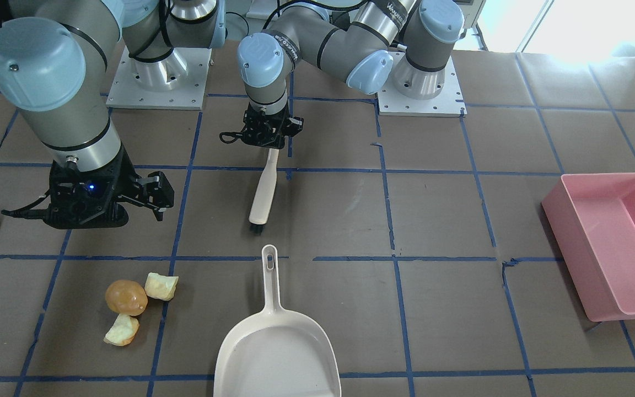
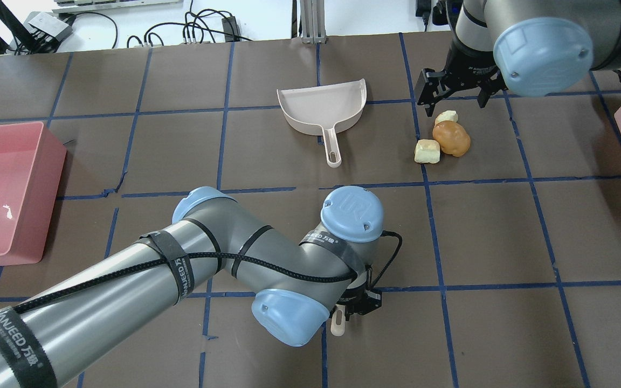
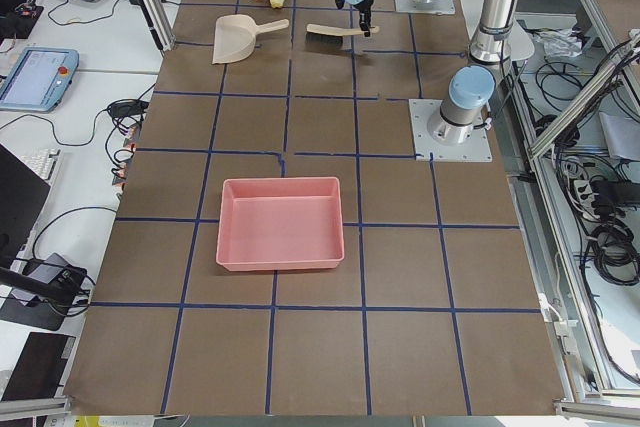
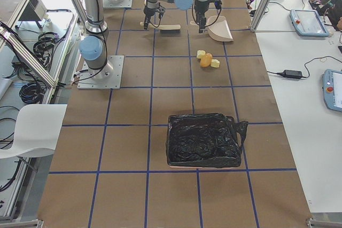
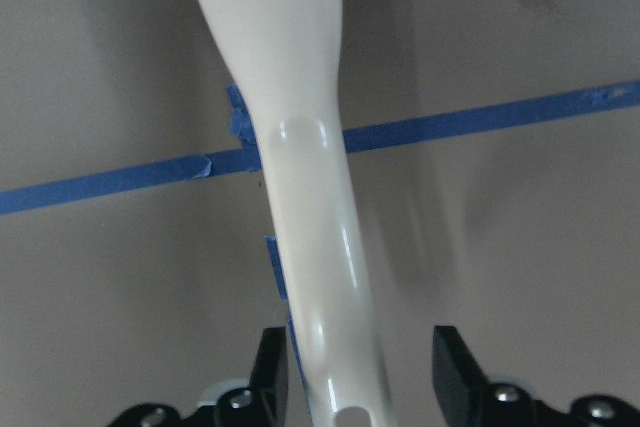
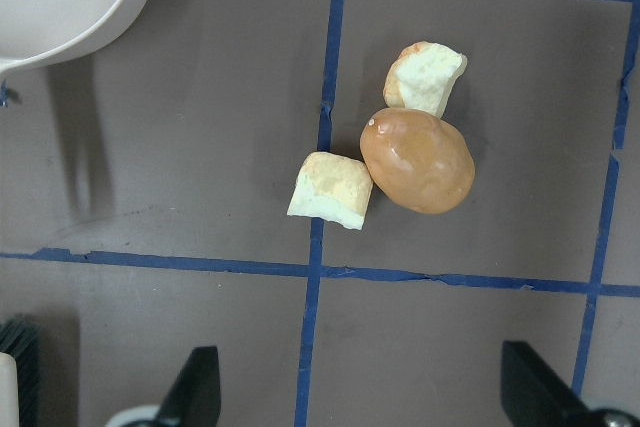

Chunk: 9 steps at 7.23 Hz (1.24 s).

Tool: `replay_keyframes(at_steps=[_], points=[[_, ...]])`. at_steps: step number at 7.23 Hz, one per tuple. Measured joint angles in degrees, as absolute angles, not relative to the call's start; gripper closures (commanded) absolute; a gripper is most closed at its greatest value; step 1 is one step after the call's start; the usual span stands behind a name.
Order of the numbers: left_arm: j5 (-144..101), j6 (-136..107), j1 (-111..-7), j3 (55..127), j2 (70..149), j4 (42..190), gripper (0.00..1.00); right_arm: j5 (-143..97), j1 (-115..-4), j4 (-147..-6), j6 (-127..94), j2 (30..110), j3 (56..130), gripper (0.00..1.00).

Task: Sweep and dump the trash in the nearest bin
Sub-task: 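Grasp the white brush handle with the left gripper, then lift the brush with the left gripper while the right gripper reaches for the dustpan handle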

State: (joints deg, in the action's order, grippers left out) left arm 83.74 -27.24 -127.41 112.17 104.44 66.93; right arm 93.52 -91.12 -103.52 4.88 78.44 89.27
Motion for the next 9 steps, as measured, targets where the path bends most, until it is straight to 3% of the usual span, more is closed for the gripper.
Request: replay_keyframes(at_steps=[2, 5, 9], points=[[83.87, -26.60, -127.11, 111.66, 103.46, 67.10, 0.98, 93.42, -91.19, -103.85, 4.94, 78.45, 89.32, 0.00], [83.95, -26.12, -124.18, 109.97, 95.85, 74.03, 0.98, 92.61, -91.04, -104.83, 6.03, 78.51, 89.16, 0.00], [84.15, -19.02, -111.79, 97.07, 88.42, 91.10, 0.98, 88.31, -92.44, -105.08, 6.71, 77.99, 90.20, 0.00]])
